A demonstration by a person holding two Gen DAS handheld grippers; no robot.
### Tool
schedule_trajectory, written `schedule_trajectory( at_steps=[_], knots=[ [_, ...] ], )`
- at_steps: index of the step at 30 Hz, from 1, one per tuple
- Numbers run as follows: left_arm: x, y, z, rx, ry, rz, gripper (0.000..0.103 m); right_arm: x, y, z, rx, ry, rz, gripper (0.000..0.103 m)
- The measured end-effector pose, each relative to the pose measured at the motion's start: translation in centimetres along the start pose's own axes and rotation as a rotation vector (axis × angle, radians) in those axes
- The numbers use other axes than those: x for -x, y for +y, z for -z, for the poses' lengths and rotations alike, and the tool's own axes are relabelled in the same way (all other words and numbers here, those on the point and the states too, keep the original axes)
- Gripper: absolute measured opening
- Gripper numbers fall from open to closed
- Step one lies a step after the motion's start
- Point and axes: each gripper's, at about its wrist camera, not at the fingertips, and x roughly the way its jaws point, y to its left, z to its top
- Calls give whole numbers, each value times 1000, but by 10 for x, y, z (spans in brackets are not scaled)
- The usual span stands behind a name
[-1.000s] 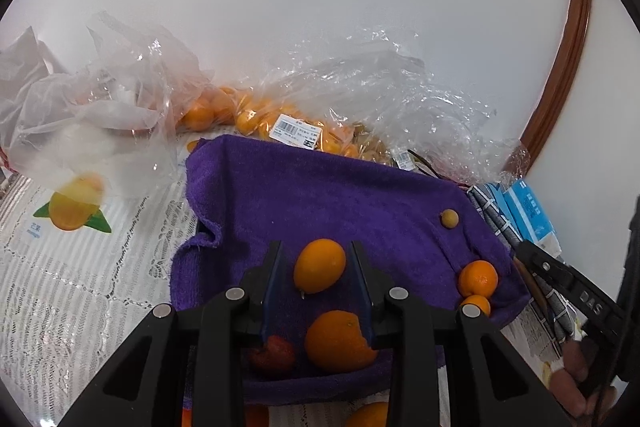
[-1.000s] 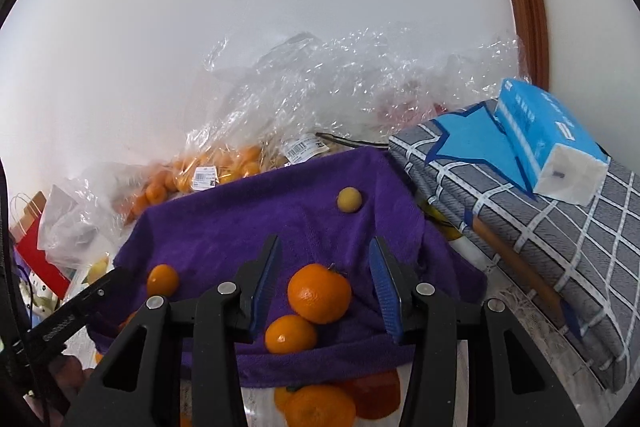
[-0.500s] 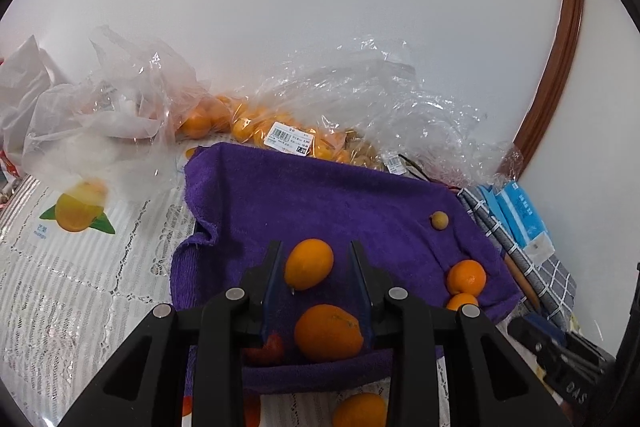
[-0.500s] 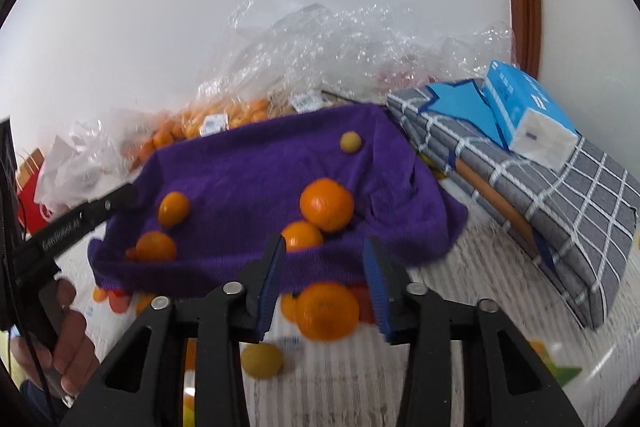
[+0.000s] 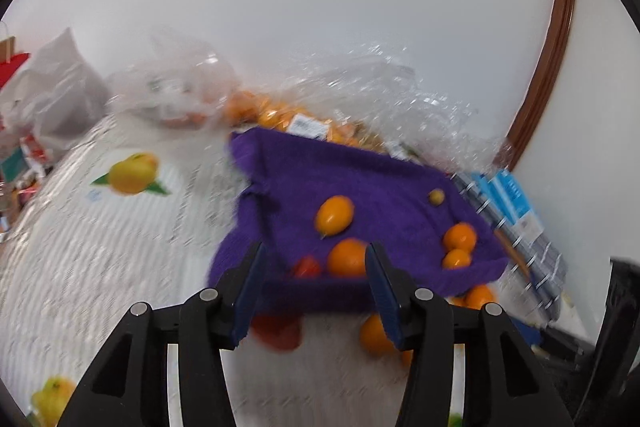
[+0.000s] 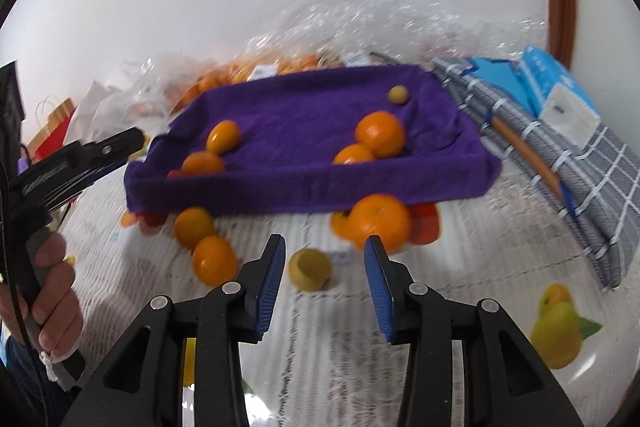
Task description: Organize fruits
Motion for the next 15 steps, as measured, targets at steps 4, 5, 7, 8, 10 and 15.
schedule_trajectory(
  at_steps=[4,5,7,8,10,15],
  knots=[
    [3,4,12,-2,21,-13,49,-18,5,2,17,51,21,38],
    [2,4,13,-4,32,-2,49,-20,4,2,16,59,8,31],
    [-2,-1,14,-20,41,13,49,-22,4,1,18,62,1,28],
    [-4,-4,15,-35,51,18,49,-22,5,1,23,56,4,27],
    [-5,-11,19,-60,66,43,49,-17,4,3,23,34,0,27],
    [-12,-25,24,-125,110,83,49,15,-16,11,7,-82,9,27]
  ],
)
